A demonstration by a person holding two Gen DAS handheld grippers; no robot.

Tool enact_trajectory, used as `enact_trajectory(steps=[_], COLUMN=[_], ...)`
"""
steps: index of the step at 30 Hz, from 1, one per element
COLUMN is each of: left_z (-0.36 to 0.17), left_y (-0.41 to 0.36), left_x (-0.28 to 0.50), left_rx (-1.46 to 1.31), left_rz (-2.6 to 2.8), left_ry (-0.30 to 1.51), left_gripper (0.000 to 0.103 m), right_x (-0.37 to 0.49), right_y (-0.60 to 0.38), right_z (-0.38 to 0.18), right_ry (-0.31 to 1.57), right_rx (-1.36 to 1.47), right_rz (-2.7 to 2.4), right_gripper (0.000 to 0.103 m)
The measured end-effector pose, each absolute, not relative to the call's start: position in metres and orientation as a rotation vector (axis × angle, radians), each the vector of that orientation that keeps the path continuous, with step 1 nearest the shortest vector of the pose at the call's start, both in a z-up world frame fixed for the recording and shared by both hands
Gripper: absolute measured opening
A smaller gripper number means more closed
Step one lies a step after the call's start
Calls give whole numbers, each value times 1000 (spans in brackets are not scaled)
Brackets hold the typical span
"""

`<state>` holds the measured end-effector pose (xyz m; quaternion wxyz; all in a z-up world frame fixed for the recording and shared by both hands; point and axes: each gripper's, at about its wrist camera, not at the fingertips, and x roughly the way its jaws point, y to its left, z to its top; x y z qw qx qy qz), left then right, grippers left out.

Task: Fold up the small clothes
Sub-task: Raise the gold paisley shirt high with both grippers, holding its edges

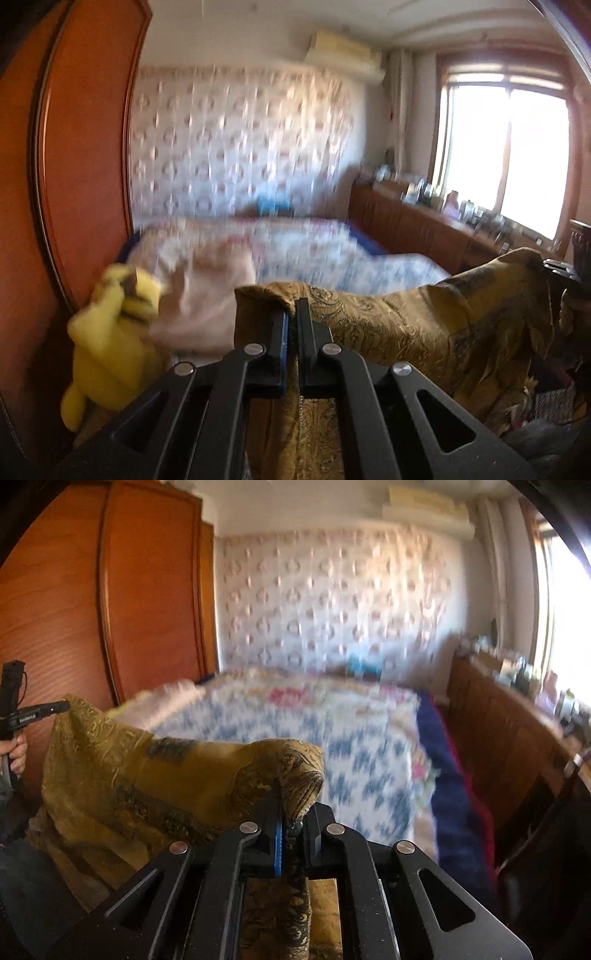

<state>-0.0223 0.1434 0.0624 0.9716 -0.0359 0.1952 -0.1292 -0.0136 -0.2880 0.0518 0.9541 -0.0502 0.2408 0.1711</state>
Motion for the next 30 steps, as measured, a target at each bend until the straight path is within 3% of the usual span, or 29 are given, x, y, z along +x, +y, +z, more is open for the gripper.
enact_trajectory(steps=[9, 16, 23, 30], left_z=[184, 227, 193, 108], left_y=[157, 169, 164, 134], left_x=[-55, -25, 91, 203], left_rx=[-27, -5, 18, 65], left_rz=[-280, -236, -169, -123], left_ry=[161, 114, 238, 411], left_gripper=[0, 0, 0, 0], right_x=[-61, -62, 27, 167], right_y=[-287, -295, -301, -295], right_z=[186, 268, 271, 186], right_ry=[266, 159, 229, 413], right_rx=[-147, -122, -151, -193], right_rz=[392, 420, 364, 304], right_gripper=[4, 4, 4, 4])
